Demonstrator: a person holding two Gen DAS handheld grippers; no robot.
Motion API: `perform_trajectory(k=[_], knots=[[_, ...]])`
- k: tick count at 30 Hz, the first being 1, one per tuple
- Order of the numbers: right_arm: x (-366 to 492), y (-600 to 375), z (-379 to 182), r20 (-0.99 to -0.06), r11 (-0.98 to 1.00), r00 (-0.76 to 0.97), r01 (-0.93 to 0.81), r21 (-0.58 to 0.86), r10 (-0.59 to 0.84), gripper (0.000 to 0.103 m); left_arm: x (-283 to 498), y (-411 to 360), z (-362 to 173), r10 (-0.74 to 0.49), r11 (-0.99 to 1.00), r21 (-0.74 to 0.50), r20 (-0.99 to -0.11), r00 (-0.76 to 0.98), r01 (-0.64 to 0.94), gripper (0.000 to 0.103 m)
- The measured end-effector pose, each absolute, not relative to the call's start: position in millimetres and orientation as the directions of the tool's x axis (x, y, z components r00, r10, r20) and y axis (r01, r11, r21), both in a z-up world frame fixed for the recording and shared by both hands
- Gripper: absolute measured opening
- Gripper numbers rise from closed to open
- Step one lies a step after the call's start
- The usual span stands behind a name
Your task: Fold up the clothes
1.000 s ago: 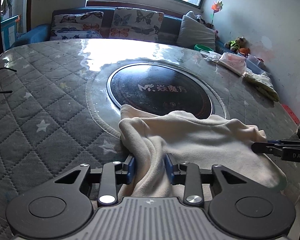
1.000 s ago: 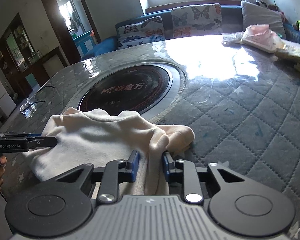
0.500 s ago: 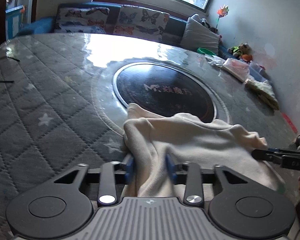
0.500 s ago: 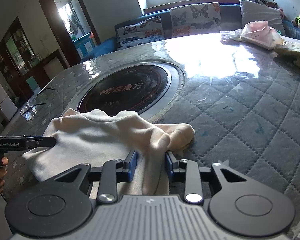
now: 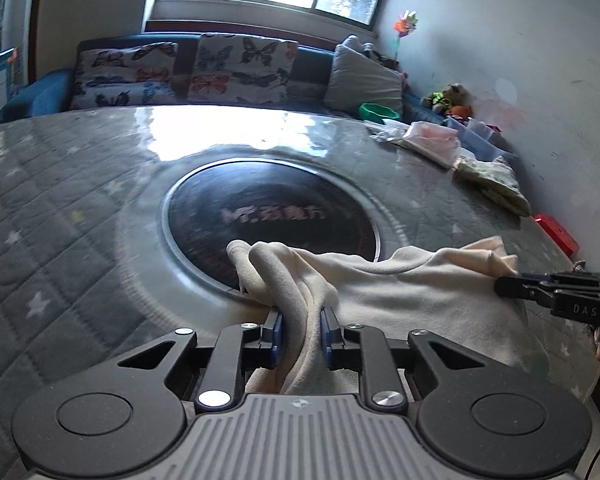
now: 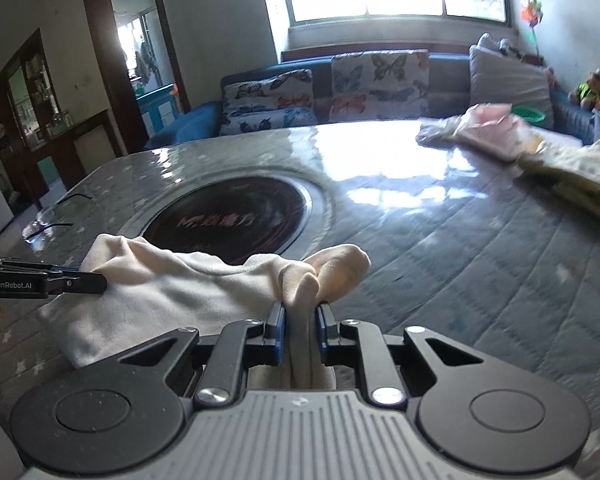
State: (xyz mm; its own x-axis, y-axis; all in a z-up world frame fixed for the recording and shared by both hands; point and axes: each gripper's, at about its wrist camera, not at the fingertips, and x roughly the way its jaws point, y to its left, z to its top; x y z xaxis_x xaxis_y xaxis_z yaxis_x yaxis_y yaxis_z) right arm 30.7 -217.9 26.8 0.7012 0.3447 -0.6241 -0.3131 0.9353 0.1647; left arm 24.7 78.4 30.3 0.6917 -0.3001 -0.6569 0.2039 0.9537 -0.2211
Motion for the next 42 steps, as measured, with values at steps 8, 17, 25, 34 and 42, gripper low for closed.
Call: perform_trajectory(k=[8, 17, 25, 34, 42], knots=[[35.8, -247.0, 43.2, -0.598, 0.966, 0.761, -0.235, 0.106, 0.251, 0.008, 47.1, 36.2, 27.5, -0.31, 0.949, -0.173, -0.646, 0.697, 0.262, 0.021], [41.6, -270.3, 28.6, -0.65, 0.985, 0.74, -0.154, 0.083, 0.17, 0.014, 61.2, 29.2, 18.4, -0.284, 0.957, -0.158, -0.685, 0.671, 0.244, 0.026], [42.7, -264.0, 24.2, -0.651, 0.985, 0.74, -0.152, 0.081, 0.168, 0.045, 59.9, 40.7, 12.8, -0.231, 0.971, -0.127, -0.699, 0.677, 0.2, 0.043], [43.6, -214.6, 25.3, -0.66, 0.952, 0.708, -0.302, 0.039, 0.252, 0.056, 50.9, 61.5, 9.9, -0.187, 0.982, -0.103, -0.7, 0.689, 0.161, 0.048], [40.7, -146.9, 19.7, -0.669, 0.878, 0.663, -0.478, -0.035, 0.335, 0.057, 38.3, 87.8, 11.5, -0.169, 0.985, -0.134, -0.693, 0.701, 0.106, 0.049]])
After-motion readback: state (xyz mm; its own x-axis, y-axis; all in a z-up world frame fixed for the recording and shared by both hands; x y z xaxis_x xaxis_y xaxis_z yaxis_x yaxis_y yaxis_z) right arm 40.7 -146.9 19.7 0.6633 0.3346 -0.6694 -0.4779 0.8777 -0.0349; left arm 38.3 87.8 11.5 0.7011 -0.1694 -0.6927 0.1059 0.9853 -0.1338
